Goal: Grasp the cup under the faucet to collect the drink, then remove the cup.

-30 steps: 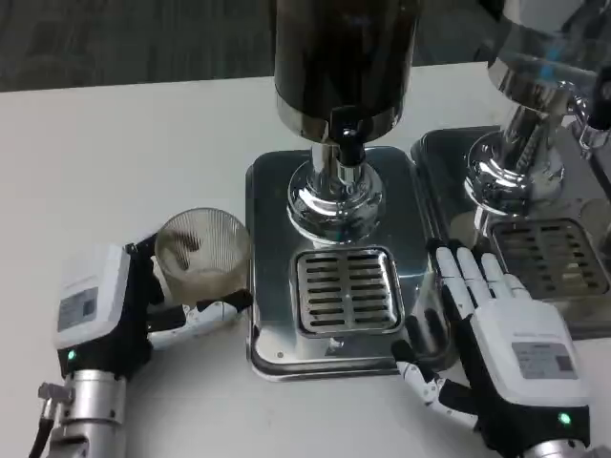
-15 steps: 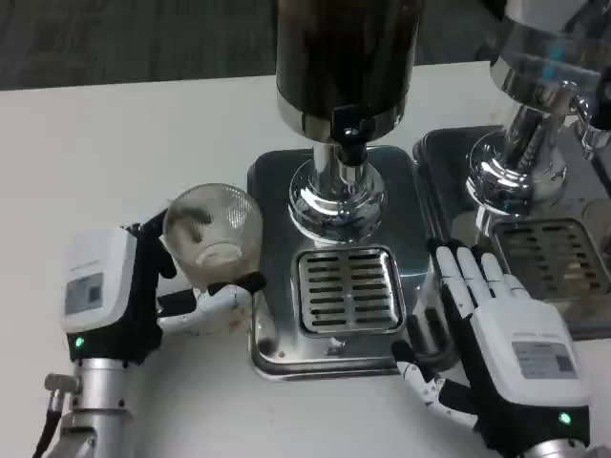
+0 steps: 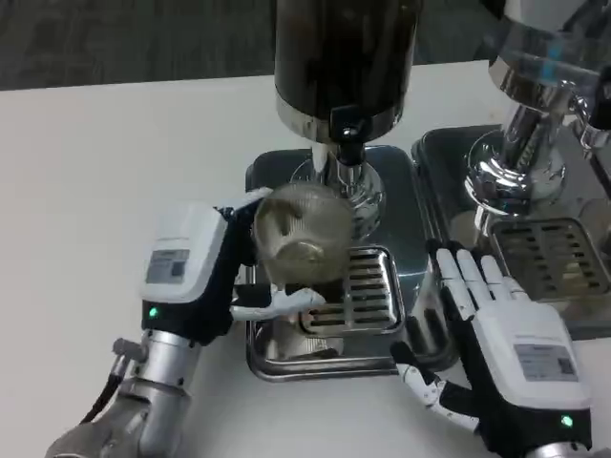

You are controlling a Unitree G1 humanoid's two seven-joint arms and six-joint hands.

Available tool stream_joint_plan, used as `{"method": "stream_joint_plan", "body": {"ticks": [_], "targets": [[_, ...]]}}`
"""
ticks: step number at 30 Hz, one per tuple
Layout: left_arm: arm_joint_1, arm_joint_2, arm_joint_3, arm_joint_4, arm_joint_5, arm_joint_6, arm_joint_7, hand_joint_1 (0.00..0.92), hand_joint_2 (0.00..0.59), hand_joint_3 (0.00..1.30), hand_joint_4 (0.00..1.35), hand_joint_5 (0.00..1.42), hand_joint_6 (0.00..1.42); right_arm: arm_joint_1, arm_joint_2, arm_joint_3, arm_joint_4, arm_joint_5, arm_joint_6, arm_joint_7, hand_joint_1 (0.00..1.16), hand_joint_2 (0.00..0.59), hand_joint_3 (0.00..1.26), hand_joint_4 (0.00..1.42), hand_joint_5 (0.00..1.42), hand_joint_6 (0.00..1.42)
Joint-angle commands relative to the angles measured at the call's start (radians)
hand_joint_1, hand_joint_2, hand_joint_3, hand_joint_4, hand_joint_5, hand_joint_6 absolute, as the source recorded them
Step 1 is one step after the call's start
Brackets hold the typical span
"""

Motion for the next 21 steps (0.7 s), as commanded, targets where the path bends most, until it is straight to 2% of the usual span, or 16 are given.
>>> {"method": "stream_joint_plan", "body": {"ticks": [1,9,13,17,21], "targets": [[-0.060,-0.027,-0.018,0.041,0.005,0.001,-0.031,0.618,0.000,0.73,0.83,1.01,1.27,0.028,0.009,-0.003,-0.030,-0.007,0.020,0.001,0.39,0.360,0.00,0.00,0.00,0.10],[-0.087,-0.066,-0.039,0.103,0.012,0.028,-0.075,0.638,0.000,0.75,0.86,1.04,1.31,0.058,0.017,0.000,-0.054,-0.016,0.037,0.000,0.39,0.360,0.00,0.00,0.00,0.10],[-0.113,-0.104,-0.053,0.145,0.012,0.070,-0.122,0.667,0.000,0.78,0.89,1.07,1.35,0.065,0.014,-0.003,-0.060,-0.014,0.036,0.004,0.39,0.360,0.00,0.00,0.00,0.10],[-0.117,-0.124,-0.070,0.159,0.020,0.105,-0.121,0.708,0.000,0.83,0.92,1.10,1.37,0.066,0.015,-0.002,-0.063,-0.016,0.037,0.007,0.39,0.364,0.00,0.00,0.00,0.10],[-0.115,-0.134,-0.072,0.160,0.015,0.113,-0.128,0.693,0.000,0.77,0.89,1.07,1.30,0.068,0.016,-0.003,-0.063,-0.014,0.037,0.007,0.39,0.365,0.00,0.00,0.00,0.10]]}}
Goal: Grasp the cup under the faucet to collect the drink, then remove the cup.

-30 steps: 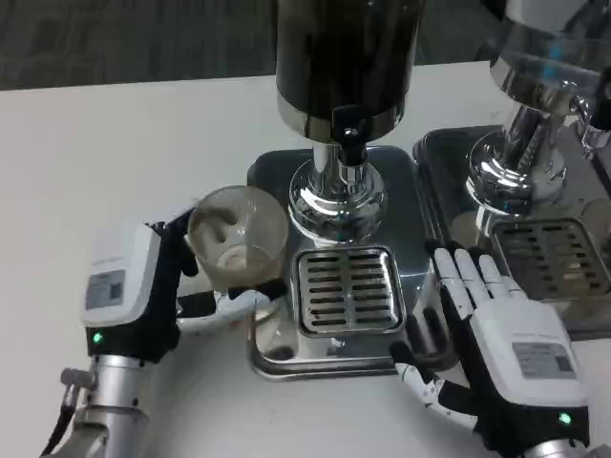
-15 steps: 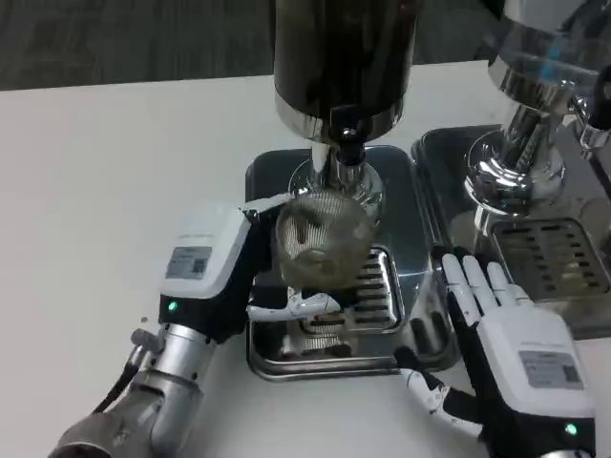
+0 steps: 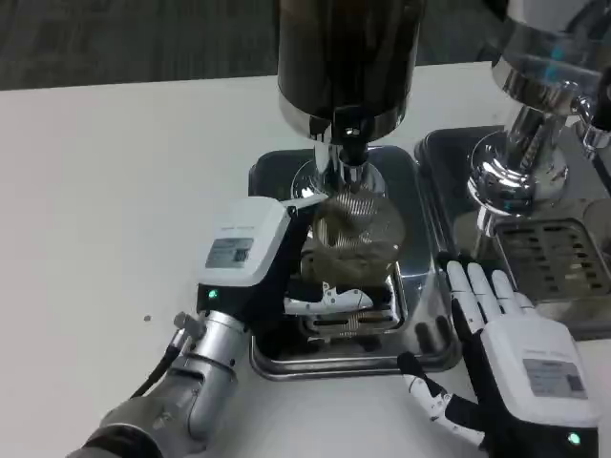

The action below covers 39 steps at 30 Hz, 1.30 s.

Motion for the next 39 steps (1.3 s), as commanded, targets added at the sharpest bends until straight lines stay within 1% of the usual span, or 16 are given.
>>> {"method": "stream_joint_plan", "body": {"ticks": [1,5,6,7,8,9,13,15,17,21,22,27,32,35,36,39], "targets": [[0.004,-0.008,-0.021,0.018,0.007,0.023,-0.020,0.680,0.000,0.73,0.88,1.06,1.29,0.007,-0.001,-0.004,-0.020,-0.007,0.006,0.008,0.39,0.366,0.00,0.00,0.00,0.10],[0.005,-0.007,-0.024,0.017,0.008,0.038,-0.004,0.645,0.000,0.64,0.81,1.01,1.25,0.005,-0.002,-0.005,-0.019,-0.007,0.005,0.009,0.39,0.366,0.00,0.00,0.00,0.10],[0.005,-0.005,-0.023,0.017,0.006,0.041,-0.001,0.587,0.000,0.57,0.71,0.99,1.23,0.004,-0.002,-0.005,-0.018,-0.005,0.004,0.009,0.39,0.366,0.00,0.00,0.00,0.10],[0.007,-0.003,-0.021,0.016,0.003,0.042,0.004,0.498,0.021,0.48,0.61,0.97,1.19,0.004,-0.002,-0.006,-0.017,-0.003,0.004,0.009,0.39,0.366,0.00,0.00,0.00,0.10],[0.011,0.000,-0.017,0.014,-0.002,0.040,0.012,0.426,0.032,0.41,0.53,0.96,1.15,0.003,-0.002,-0.004,-0.015,-0.006,0.005,0.012,0.39,0.366,0.00,0.00,0.00,0.10],[0.014,0.003,-0.014,0.013,-0.005,0.036,0.015,0.383,0.038,0.37,0.49,0.95,1.13,0.002,-0.003,-0.003,-0.015,-0.008,0.006,0.014,0.39,0.366,0.00,0.00,0.00,0.10],[0.015,0.006,-0.013,0.012,-0.006,0.037,0.020,0.316,0.043,0.32,0.41,0.89,1.08,-0.002,-0.002,-0.003,-0.009,-0.004,0.004,0.019,0.39,0.366,0.00,0.00,0.00,0.10],[0.016,0.006,-0.012,0.010,-0.008,0.035,0.026,0.286,0.048,0.29,0.36,0.85,1.03,-0.006,0.000,-0.003,-0.007,-0.005,0.003,0.018,0.39,0.366,0.00,0.00,0.00,0.10],[0.018,0.006,-0.003,0.005,-0.016,0.026,0.035,0.181,0.032,0.26,0.32,0.80,0.99,-0.009,0.001,-0.005,-0.004,-0.002,0.003,0.017,0.39,0.366,0.00,0.00,0.00,0.10],[0.020,0.010,0.016,-0.003,-0.038,-0.001,0.038,0.027,0.007,0.20,0.29,0.74,0.92,-0.012,0.003,-0.010,0.004,0.006,0.000,0.011,0.39,0.366,0.00,0.00,0.00,0.10],[0.021,0.013,0.022,-0.005,-0.047,-0.014,0.036,0.005,0.004,0.18,0.29,0.74,0.91,-0.013,0.003,-0.011,0.007,0.008,-0.002,0.010,0.39,0.366,0.00,0.00,0.00,0.10],[0.057,0.028,0.076,-0.016,-0.110,-0.085,0.023,0.000,0.000,0.15,0.29,0.72,0.90,-0.033,0.005,-0.017,0.024,0.016,-0.008,0.009,0.39,0.366,0.00,0.00,0.00,0.10],[0.071,0.039,0.127,-0.027,-0.180,-0.144,-0.042,0.000,0.000,0.12,0.27,0.68,0.87,-0.047,0.006,-0.022,0.043,0.037,-0.019,0.012,0.39,0.366,0.00,0.00,0.00,0.10],[0.086,0.068,0.140,-0.079,-0.173,-0.172,0.003,0.000,0.051,0.16,0.31,0.70,0.87,-0.051,0.006,-0.023,0.047,0.038,-0.020,0.006,0.39,0.366,0.00,0.00,0.00,0.10],[0.090,0.076,0.142,-0.092,-0.168,-0.179,0.016,0.000,0.056,0.16,0.31,0.70,0.87,-0.051,0.005,-0.024,0.047,0.038,-0.020,0.005,0.39,0.365,0.00,0.00,0.00,0.10],[0.110,0.106,0.172,-0.128,-0.192,-0.231,0.012,0.000,0.072,0.17,0.31,0.67,0.78,-0.048,0.006,-0.029,0.047,0.046,-0.015,0.007,0.39,0.363,0.00,0.00,0.00,0.10]]}}
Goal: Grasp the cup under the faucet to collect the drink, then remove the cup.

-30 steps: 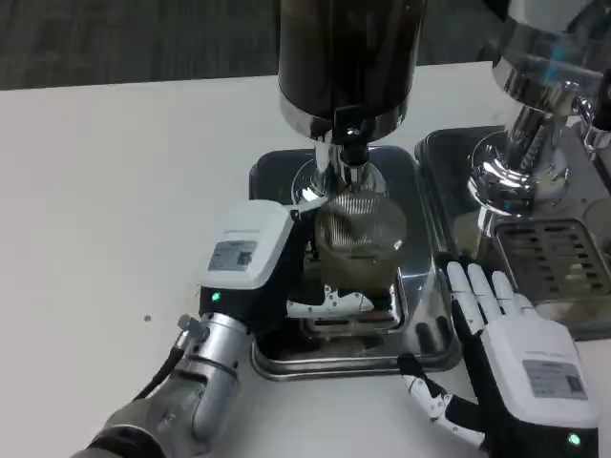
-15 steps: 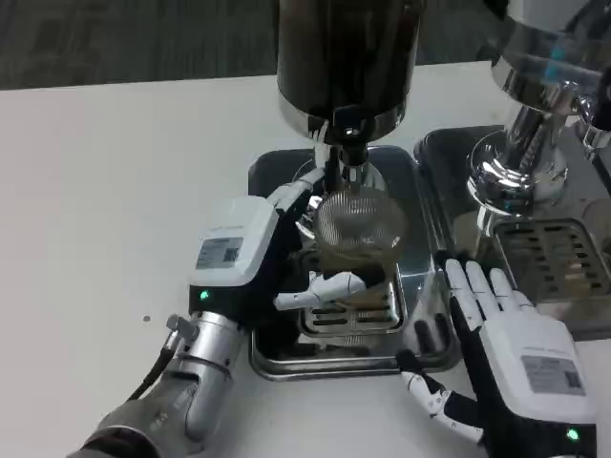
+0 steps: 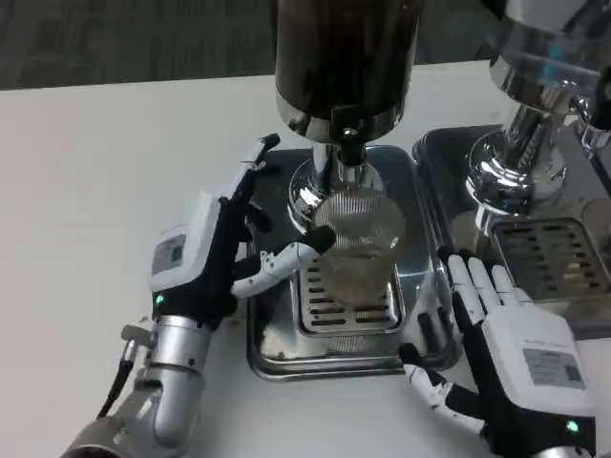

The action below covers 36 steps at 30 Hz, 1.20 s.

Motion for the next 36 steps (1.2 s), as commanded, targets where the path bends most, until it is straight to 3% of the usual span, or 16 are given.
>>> {"method": "stream_joint_plan", "body": {"ticks": [1,3,4,6,8,11,15,20,24,30,36], "targets": [[0.030,0.051,0.047,-0.054,-0.027,-0.080,0.007,0.000,0.074,0.17,0.31,0.65,0.74,-0.002,-0.003,-0.012,0.004,0.011,-0.004,-0.007,0.39,0.362,0.00,0.00,0.00,0.10],[0.036,0.058,0.074,-0.055,-0.063,-0.115,-0.040,0.000,0.074,0.18,0.29,0.59,0.63,0.001,-0.002,-0.013,0.006,0.013,-0.005,-0.012,0.39,0.362,0.00,0.00,0.00,0.10],[0.040,0.061,0.102,-0.047,-0.115,-0.150,-0.103,0.000,0.075,0.18,0.26,0.52,0.50,0.003,0.000,-0.011,0.005,0.009,-0.003,-0.017,0.39,0.361,0.00,0.00,0.00,0.10],[0.045,0.065,0.154,-0.034,-0.219,-0.210,-0.239,0.000,0.087,0.17,0.22,0.43,0.38,0.008,0.002,-0.009,0.002,0.000,0.000,-0.027,0.39,0.361,0.00,0.00,0.00,0.10],[0.045,0.068,0.192,-0.036,-0.300,-0.252,-0.364,0.000,0.086,0.18,0.22,0.42,0.35,0.007,0.002,-0.009,0.004,-0.001,0.001,-0.029,0.39,0.363,0.00,0.00,0.00,0.10],[0.033,0.103,0.210,-0.091,-0.366,-0.310,-0.542,0.000,0.089,0.18,0.21,0.40,0.32,0.001,-0.001,-0.012,0.011,0.000,-0.001,-0.034,0.39,0.364,0.00,0.00,0.00,0.10],[0.033,0.111,0.234,-0.178,-0.483,-0.351,-0.739,0.000,0.105,0.19,0.17,0.37,0.31,-0.016,-0.005,-0.016,0.027,0.003,-0.004,-0.037,0.39,0.366,0.00,0.00,0.00,0.10],[0.047,0.101,0.251,-0.345,-0.721,-0.320,-1.044,0.000,0.131,0.20,0.14,0.34,0.31,-0.036,-0.005,-0.024,0.039,0.007,-0.007,-0.046,0.39,0.366,0.00,0.00,0.00,0.10],[0.041,0.084,0.272,-0.417,-0.808,-0.262,-1.175,0.000,0.130,0.21,0.15,0.34,0.31,-0.037,-0.004,-0.023,0.047,0.008,-0.009,-0.053,0.39,0.366,0.00,0.00,0.00,0.10],[0.015,0.033,0.306,-0.436,-0.816,-0.207,-1.278,0.000,0.134,0.22,0.20,0.39,0.34,-0.036,0.011,-0.023,0.051,0.013,-0.001,-0.067,0.39,0.366,0.00,0.00,0.00,0.10],[0.020,-0.025,0.295,-0.476,-0.790,-0.185,-1.339,0.000,0.136,0.25,0.21,0.40,0.36,-0.026,0.020,-0.025,0.047,0.013,0.007,-0.075,0.39,0.366,0.00,0.00,0.00,0.10]]}}
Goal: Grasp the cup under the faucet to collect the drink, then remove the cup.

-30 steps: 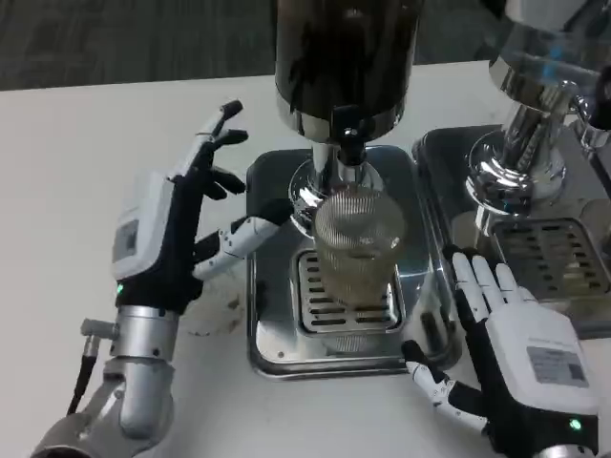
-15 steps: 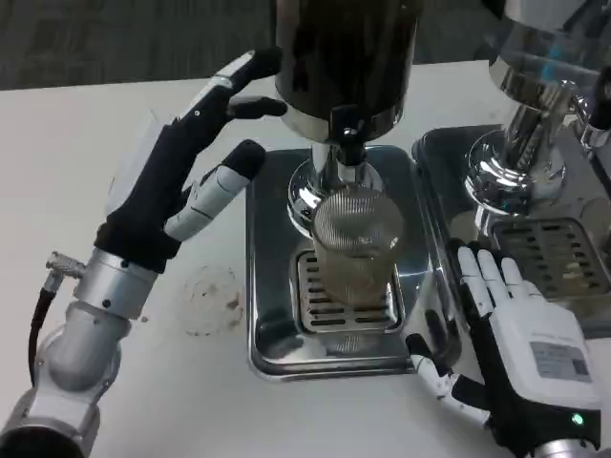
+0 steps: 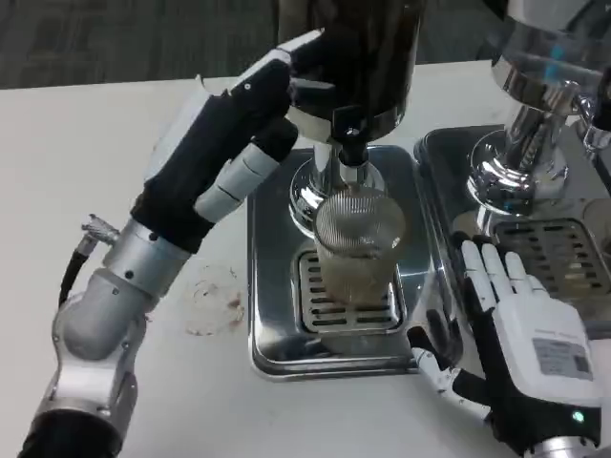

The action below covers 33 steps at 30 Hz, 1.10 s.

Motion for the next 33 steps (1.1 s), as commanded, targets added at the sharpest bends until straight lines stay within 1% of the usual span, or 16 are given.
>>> {"method": "stream_joint_plan", "body": {"ticks": [1,4,9,19,22,27,33], "targets": [[-0.003,-0.034,-0.011,-0.050,0.015,0.018,-0.043,0.000,0.135,0.25,0.21,0.40,0.36,0.009,0.008,-0.008,0.003,0.004,0.008,-0.019,0.39,0.366,0.00,0.00,0.00,0.10],[0.010,-0.046,-0.019,-0.072,0.030,0.023,-0.060,0.000,0.135,0.26,0.22,0.40,0.38,0.008,0.008,-0.007,0.003,0.004,0.008,-0.018,0.39,0.366,0.00,0.00,0.00,0.10],[0.024,-0.056,-0.020,-0.071,0.053,0.026,-0.067,0.000,0.135,0.26,0.22,0.40,0.37,0.007,0.006,-0.009,0.002,0.006,0.006,-0.016,0.39,0.372,0.00,0.00,0.00,0.10],[0.071,-0.050,-0.030,-0.127,0.083,0.012,-0.067,0.000,0.136,0.27,0.23,0.40,0.37,0.002,0.001,-0.013,0.003,0.012,0.000,-0.011,0.39,0.375,0.00,0.00,0.00,0.10],[0.091,-0.039,-0.032,-0.158,0.098,0.003,-0.064,0.000,0.139,0.28,0.23,0.40,0.37,0.001,-0.002,-0.014,0.004,0.016,-0.003,-0.008,0.39,0.375,0.00,0.00,0.00,0.10],[0.123,-0.010,-0.031,-0.198,0.156,-0.022,-0.045,0.000,0.140,0.28,0.23,0.40,0.37,-0.002,-0.007,-0.015,0.004,0.022,-0.007,-0.003,0.39,0.375,0.00,0.00,0.00,0.10],[0.161,0.016,-0.018,-0.225,0.251,-0.056,0.023,0.000,0.141,0.29,0.22,0.40,0.36,-0.004,-0.011,-0.017,-0.004,0.034,-0.014,0.000,0.40,0.372,0.00,0.00,0.00,0.10]]}}
